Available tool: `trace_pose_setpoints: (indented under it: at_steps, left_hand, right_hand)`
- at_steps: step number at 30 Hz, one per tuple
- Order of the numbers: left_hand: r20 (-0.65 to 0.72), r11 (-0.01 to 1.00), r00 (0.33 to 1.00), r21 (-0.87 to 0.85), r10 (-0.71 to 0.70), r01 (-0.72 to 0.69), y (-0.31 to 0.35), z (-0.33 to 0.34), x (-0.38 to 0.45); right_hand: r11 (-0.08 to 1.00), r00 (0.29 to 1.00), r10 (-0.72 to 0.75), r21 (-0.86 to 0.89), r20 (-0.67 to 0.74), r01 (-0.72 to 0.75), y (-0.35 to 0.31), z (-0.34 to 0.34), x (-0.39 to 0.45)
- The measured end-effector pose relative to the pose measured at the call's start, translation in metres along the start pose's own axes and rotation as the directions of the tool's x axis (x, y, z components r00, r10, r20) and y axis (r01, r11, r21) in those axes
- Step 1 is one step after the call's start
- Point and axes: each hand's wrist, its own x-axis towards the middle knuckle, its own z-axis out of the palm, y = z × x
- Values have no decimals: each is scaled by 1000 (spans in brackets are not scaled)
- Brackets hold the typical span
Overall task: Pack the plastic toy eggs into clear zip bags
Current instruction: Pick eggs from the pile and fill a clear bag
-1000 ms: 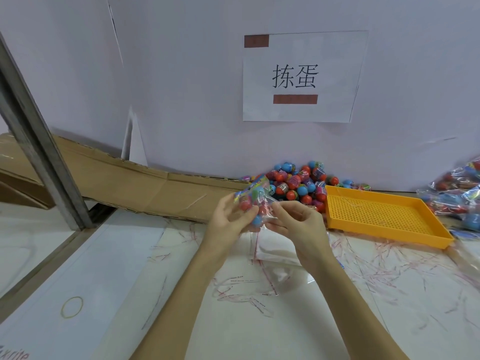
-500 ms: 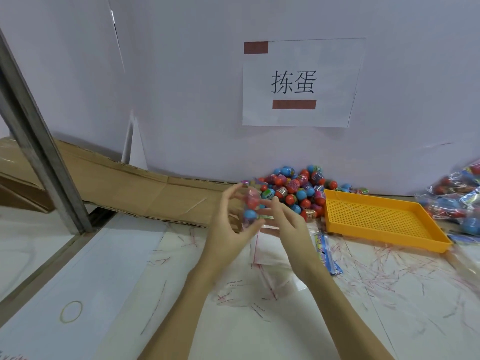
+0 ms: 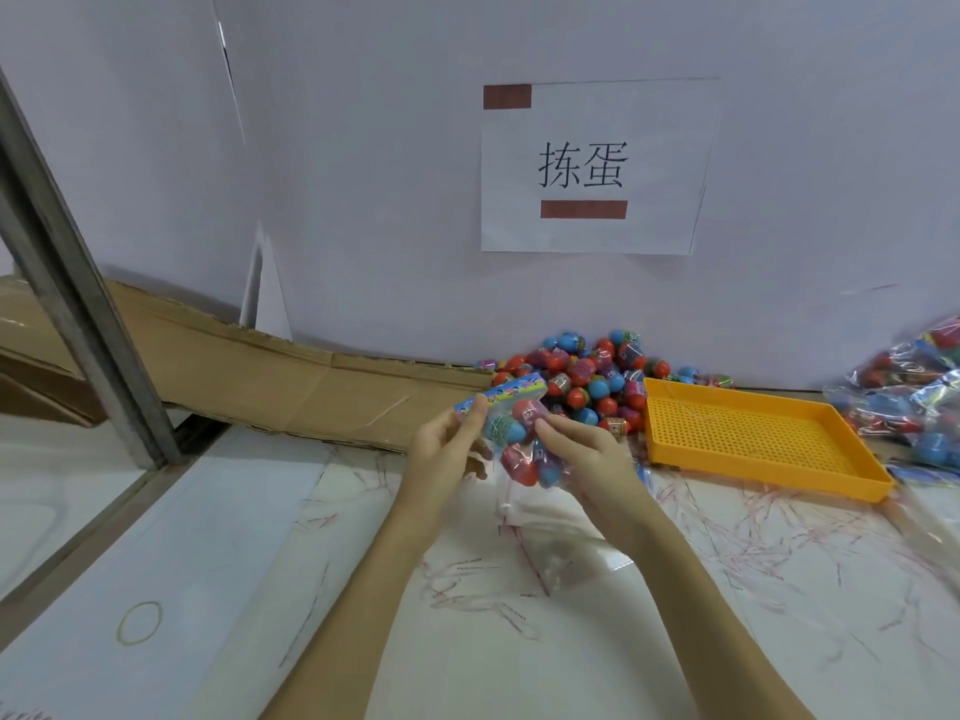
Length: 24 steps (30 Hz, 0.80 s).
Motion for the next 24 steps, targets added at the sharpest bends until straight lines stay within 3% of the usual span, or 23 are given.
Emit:
trace_pose_setpoints:
  at_steps: [4, 10, 12, 13, 15, 16, 17, 19, 20, 24]
  left_hand:
    - [-115, 996, 990, -20, 85, -87, -4, -5, 3]
    - [-141, 994, 987, -63, 78, -87, -5, -2, 2]
    - [-130, 996, 989, -53, 67, -74, -1, -2, 1]
    - [-108, 996, 991, -6, 84, -85, 0, -2, 1]
    - [24, 965, 985, 194, 173, -174, -2, -2, -2]
    - [146, 892, 961, 360, 235, -272, -6, -3, -4]
    - [295, 723, 911, 556, 290, -410, -9, -5, -6]
    - [556, 286, 785, 733, 271, -618, -17, -7, -6]
    - [593, 197, 773, 749, 227, -633, -19, -7, -6]
    - [535, 261, 817, 774, 215, -577, -18, -10, -7]
  right_hand:
    - [974, 994, -104, -199, 36, 109, -2, 2, -2]
    - [963, 998, -53, -262, 37, 61, -11, -13, -5]
    - [986, 975, -161, -58, -150, 154, -20, -24, -5]
    - [949, 941, -204, 183, -270, 258, -25, -32, -5]
    - [638, 905, -187, 654, -382, 408, -31, -48, -8]
    - [534, 910, -148, 743, -388, 404, -32, -54, -9]
    - [541, 922, -108, 757, -371, 368, -31, -57, -9]
    - [690, 941, -36, 673, -336, 266, -20, -55, -7]
    - [753, 943, -2, 619, -333, 220, -15, -52, -5]
    - [950, 933, 15, 295, -358, 98, -7, -38, 3]
